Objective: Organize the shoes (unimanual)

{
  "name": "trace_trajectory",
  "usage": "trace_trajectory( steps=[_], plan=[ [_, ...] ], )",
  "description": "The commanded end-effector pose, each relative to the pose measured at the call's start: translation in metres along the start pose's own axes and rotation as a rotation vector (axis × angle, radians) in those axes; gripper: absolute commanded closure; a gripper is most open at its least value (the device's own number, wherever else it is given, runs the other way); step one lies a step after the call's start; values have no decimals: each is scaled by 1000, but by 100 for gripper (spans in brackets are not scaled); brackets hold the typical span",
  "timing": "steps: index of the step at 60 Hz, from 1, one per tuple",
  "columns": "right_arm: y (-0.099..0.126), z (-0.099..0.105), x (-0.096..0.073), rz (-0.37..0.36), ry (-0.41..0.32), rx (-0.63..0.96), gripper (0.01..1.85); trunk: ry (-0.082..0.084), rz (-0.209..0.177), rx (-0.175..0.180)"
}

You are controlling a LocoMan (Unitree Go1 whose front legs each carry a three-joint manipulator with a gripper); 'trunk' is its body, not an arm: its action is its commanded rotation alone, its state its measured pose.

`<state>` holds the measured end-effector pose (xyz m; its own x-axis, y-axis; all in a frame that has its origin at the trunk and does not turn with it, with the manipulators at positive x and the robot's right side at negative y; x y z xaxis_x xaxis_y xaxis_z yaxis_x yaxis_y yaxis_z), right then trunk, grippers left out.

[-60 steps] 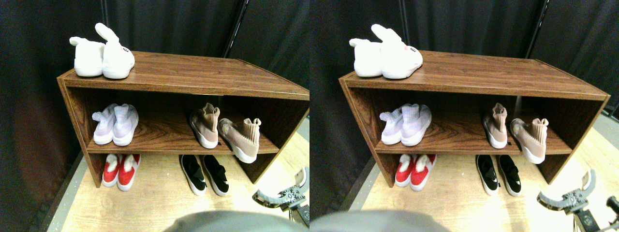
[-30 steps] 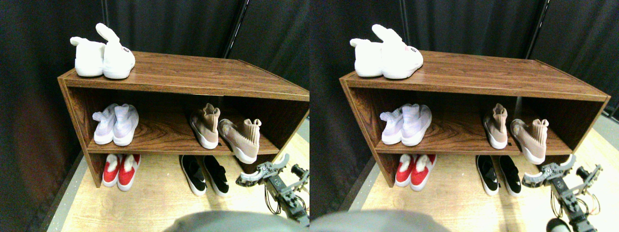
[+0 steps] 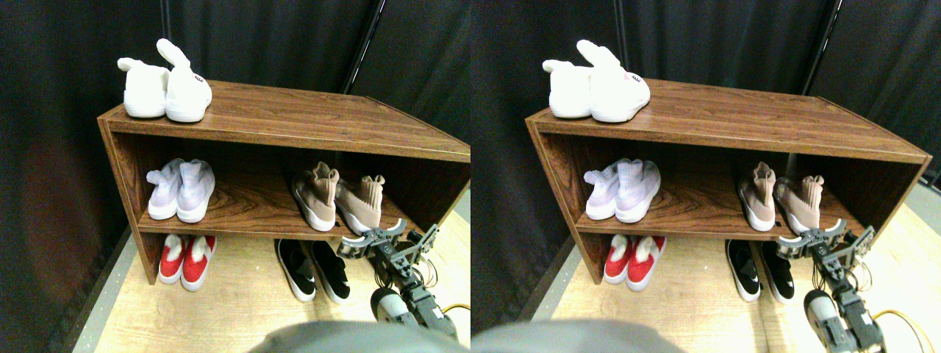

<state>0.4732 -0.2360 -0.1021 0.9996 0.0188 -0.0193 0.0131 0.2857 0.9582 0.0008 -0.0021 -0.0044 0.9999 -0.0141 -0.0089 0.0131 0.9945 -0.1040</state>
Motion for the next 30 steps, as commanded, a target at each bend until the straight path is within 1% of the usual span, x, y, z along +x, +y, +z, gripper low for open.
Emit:
trace_trajectory(
  steps=[1, 2, 3, 13, 18, 22, 27, 29, 30],
  plan=[
    [-1, 0, 6, 15, -12, -7, 9, -7, 5, -10],
    [-1, 0, 7, 14, -15, -9, 8, -7, 5, -10],
    [-1, -1, 7, 13, -19, -10, 8, -9, 16, -13],
    [0, 1, 4, 11, -15, -15, 9, -9, 15, -14],
    [0, 2, 3, 18, -13, -11, 11, -6, 15, -14],
    [1, 2, 0, 29, -10, -6, 6, -4, 14, -14],
    [6, 6, -11, 56, 22, 0, 7, -4, 12, -13],
    [6, 6, -13, 64, 28, -4, 6, -4, 12, -13],
    [7, 7, -16, 79, 36, -16, 5, -4, 12, -13]
  ],
)
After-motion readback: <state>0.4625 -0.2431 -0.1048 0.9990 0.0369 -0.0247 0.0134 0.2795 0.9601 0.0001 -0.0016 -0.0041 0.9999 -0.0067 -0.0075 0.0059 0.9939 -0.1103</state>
